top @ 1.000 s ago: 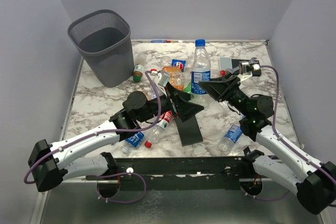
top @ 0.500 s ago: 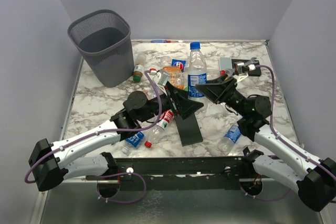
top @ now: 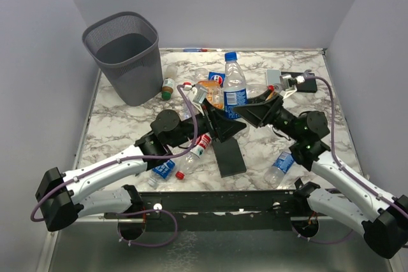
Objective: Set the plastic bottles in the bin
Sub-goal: Pick up the plastic bottle at the center of the board, then place the plastic bottle in the trash bin.
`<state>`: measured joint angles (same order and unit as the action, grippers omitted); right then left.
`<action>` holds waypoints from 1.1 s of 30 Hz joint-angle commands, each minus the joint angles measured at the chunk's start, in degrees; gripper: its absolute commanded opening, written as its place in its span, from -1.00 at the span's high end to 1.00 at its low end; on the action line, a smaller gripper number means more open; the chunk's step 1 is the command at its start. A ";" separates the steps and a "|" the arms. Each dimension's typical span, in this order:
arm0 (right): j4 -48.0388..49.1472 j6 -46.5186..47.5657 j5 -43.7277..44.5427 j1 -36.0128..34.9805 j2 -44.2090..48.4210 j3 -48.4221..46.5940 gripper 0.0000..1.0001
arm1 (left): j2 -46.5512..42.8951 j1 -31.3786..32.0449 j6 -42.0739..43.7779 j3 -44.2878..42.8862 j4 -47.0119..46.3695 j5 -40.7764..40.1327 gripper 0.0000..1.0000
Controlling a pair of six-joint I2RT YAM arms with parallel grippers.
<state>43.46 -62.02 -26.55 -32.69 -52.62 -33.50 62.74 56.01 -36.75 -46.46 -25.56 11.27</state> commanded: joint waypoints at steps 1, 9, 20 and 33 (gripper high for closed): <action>-19.19 8.46 0.02 -0.45 4.31 -7.00 -1.00 | -3.62 0.05 1.94 -0.24 -0.35 -1.90 0.30; -52.46 24.68 8.99 -0.44 11.16 -20.13 -1.00 | -11.83 -0.02 7.67 -2.71 10.83 -10.68 0.63; -63.50 30.82 17.83 -0.45 18.15 -24.62 -1.00 | -12.55 -0.02 20.17 -18.94 33.75 -36.71 1.00; -64.35 30.16 20.69 -0.45 20.12 -17.77 -1.00 | -7.86 -0.02 34.44 -33.34 37.70 -63.88 1.00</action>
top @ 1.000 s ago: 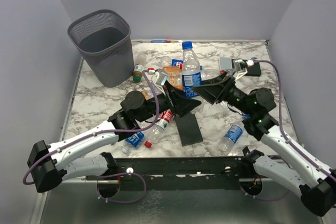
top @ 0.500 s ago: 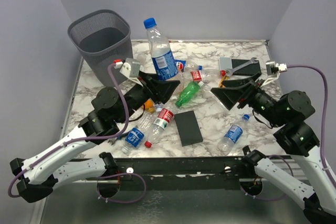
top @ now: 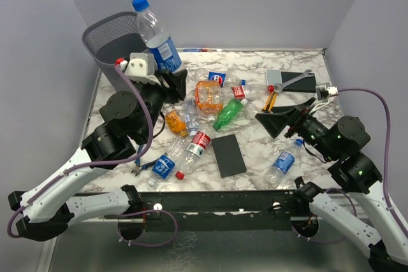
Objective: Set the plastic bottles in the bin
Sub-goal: Place the plastic bottle in the trash bin.
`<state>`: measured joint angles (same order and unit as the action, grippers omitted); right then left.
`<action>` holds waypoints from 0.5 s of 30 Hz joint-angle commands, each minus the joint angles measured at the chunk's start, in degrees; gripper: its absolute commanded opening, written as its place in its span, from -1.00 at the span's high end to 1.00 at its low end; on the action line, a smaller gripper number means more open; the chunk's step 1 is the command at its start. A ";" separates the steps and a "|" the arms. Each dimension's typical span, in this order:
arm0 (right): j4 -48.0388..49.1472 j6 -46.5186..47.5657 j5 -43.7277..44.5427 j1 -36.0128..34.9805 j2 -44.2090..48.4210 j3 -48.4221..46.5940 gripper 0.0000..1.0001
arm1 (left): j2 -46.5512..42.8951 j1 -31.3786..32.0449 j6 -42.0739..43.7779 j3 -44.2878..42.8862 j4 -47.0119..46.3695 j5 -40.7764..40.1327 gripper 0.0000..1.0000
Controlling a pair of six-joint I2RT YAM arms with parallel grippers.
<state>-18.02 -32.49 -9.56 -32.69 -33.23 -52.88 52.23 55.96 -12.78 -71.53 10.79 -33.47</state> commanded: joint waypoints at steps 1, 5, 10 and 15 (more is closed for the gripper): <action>-3.14 0.18 4.42 -0.40 0.82 2.51 -1.00 | 4.32 -0.04 14.36 -10.27 0.45 -23.89 1.00; -2.72 -2.51 5.60 -0.42 0.86 6.12 -1.00 | 12.36 -4.51 25.15 -18.76 -2.13 -30.50 1.00; -2.62 -4.46 4.24 -0.45 0.08 8.58 -0.99 | 23.09 -25.97 13.19 -30.09 10.62 -16.78 1.00; -2.90 -5.36 3.84 -0.42 1.49 9.66 -0.98 | 29.81 -36.16 7.47 -32.41 8.22 -8.28 1.00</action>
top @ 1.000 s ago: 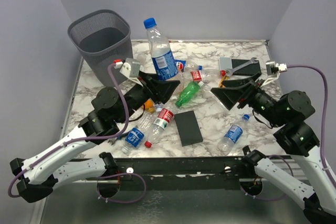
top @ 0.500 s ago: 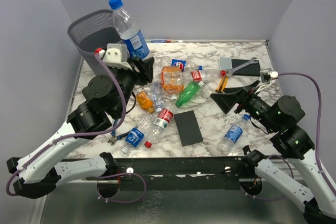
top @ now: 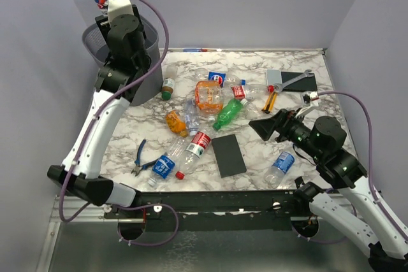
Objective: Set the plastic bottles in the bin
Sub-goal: Place the plastic bottle in the trash bin.
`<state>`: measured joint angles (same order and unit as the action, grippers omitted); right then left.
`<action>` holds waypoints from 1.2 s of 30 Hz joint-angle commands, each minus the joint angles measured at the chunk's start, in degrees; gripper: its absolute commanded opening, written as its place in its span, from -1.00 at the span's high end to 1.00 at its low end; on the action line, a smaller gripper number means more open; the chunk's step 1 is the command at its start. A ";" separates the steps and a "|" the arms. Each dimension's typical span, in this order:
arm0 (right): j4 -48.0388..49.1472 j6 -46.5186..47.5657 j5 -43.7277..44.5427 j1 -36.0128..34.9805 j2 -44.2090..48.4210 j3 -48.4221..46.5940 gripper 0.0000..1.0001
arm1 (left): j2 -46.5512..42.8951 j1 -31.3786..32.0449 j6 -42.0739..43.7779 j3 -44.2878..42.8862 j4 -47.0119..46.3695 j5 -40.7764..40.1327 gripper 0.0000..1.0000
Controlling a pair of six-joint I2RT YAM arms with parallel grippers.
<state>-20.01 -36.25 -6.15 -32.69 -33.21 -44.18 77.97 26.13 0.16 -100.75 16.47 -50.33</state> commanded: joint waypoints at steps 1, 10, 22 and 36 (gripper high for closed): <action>-1.07 -1.69 0.19 -0.42 1.74 0.98 -0.98 | 5.53 -7.60 -6.33 -4.13 2.35 9.51 1.00; -6.51 0.45 4.33 -0.41 5.26 0.12 -0.98 | 11.63 -13.44 -3.58 1.26 -3.80 7.82 1.00; -4.61 1.73 4.35 -0.44 1.74 -0.20 -0.99 | 16.40 -16.54 -5.36 4.72 -8.48 11.81 0.83; -7.14 4.64 8.08 -0.45 0.71 -3.90 -1.00 | 6.20 -9.73 -2.65 2.77 -6.80 11.24 -0.98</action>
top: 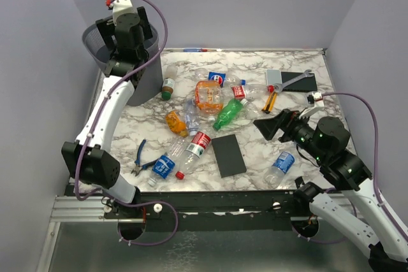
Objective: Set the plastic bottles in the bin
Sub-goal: Place the plastic bottle in the trash bin, then pick up the plastic bottle at the center of the board.
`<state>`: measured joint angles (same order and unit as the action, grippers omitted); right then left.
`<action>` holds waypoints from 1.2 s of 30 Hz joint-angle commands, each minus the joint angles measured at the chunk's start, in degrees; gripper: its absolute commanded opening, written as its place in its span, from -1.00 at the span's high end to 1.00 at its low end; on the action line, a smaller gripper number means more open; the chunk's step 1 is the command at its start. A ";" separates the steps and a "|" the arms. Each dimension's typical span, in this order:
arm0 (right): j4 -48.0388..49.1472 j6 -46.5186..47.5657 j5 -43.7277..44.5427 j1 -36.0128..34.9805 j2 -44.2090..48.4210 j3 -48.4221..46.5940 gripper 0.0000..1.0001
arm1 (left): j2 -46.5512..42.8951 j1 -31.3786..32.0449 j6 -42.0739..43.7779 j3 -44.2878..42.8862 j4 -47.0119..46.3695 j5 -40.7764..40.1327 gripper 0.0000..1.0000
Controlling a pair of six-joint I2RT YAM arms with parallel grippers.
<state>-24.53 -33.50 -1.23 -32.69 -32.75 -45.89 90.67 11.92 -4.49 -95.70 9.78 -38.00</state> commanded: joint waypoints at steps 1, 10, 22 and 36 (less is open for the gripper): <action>-2.93 1.94 3.41 -0.37 0.32 -2.34 -1.00 | -7.86 6.18 2.36 -1.92 0.16 -1.53 -0.98; -5.59 -1.89 7.92 -0.45 -0.82 0.07 -0.99 | -19.55 27.50 -3.91 11.90 4.89 13.06 -0.98; -10.94 -16.31 21.85 -0.34 -12.51 8.48 -0.99 | -36.08 34.49 -23.49 49.56 3.87 16.26 -0.98; -3.55 2.61 32.53 0.26 -37.44 -4.63 -1.00 | -54.63 34.48 -17.76 61.21 -1.21 22.08 -0.98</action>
<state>-31.31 -38.48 25.19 -32.67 -63.68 -44.01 36.56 46.50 -25.17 -35.51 9.21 -19.59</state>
